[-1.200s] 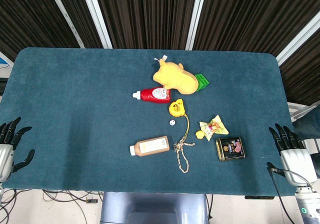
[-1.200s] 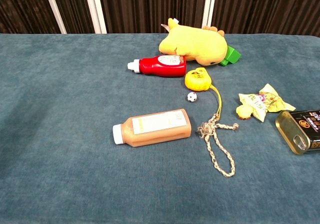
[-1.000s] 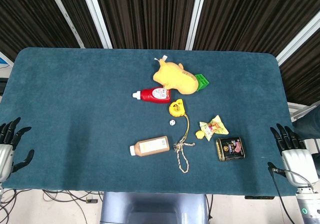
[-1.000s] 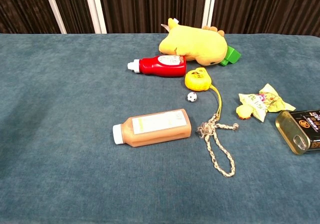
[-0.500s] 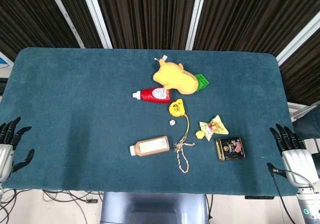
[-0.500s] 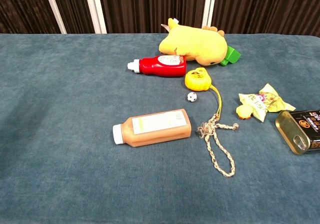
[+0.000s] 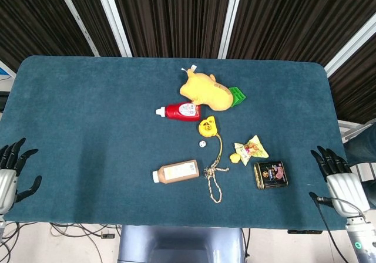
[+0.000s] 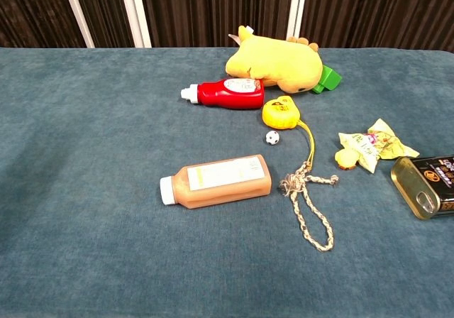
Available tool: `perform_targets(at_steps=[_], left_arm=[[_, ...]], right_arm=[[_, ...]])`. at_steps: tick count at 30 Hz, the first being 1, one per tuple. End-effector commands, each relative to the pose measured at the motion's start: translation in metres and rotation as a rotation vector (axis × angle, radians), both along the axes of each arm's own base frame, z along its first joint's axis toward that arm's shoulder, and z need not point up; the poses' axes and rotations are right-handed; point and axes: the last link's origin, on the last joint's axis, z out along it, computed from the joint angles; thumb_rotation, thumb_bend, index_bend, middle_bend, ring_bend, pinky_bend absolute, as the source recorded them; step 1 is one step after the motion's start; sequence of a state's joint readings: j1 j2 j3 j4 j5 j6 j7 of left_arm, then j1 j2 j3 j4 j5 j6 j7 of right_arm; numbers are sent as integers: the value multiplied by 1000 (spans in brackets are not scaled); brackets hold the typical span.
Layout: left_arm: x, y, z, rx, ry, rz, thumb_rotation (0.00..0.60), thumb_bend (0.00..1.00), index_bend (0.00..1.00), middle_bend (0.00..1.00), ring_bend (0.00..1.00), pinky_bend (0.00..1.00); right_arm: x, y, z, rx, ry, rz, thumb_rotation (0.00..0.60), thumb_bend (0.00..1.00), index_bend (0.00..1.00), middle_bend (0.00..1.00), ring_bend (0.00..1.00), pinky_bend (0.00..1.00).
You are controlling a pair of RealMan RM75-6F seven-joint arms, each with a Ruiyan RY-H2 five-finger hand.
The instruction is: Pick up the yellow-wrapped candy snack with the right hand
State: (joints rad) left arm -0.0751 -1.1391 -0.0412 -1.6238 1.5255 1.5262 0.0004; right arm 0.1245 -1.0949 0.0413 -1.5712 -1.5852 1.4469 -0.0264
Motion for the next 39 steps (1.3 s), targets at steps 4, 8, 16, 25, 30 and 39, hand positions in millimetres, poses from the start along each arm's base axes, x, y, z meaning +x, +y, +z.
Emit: perform_targets(at_steps=[4,8,16,25,30,39], left_arm=[[0,0,1,1,-5,-1,600,328,198,5,0,0],[-1,1,4,9,-25,12,600,329,198,4,0,0],[-2,2,5,8,-29,27,600,329,198,4,0,0],[-4,4,7,5,-47,46,600,342,198,4,0,0],[-4,4,7,3,-49,47,600,342,198,4,0,0],[-5,6,8,4,-61,60,600,342,198,4,0,0]], right_arm=[[33,-53,1,171,-9,11,600,0,0,20,53,160],[52,-79,-17,274,-13,4,600,0,0,17,53,160],[85,-123,-72,419,-47,-27,600,0,0,18,52,160],[106,-143,-124,480,-44,-60,600,0,0,23,58,160],[109,-151,-146,498,-26,-85,600,0,0,43,57,160],[107,-162,-161,443,56,-91,600,0,48,87,66,160]])
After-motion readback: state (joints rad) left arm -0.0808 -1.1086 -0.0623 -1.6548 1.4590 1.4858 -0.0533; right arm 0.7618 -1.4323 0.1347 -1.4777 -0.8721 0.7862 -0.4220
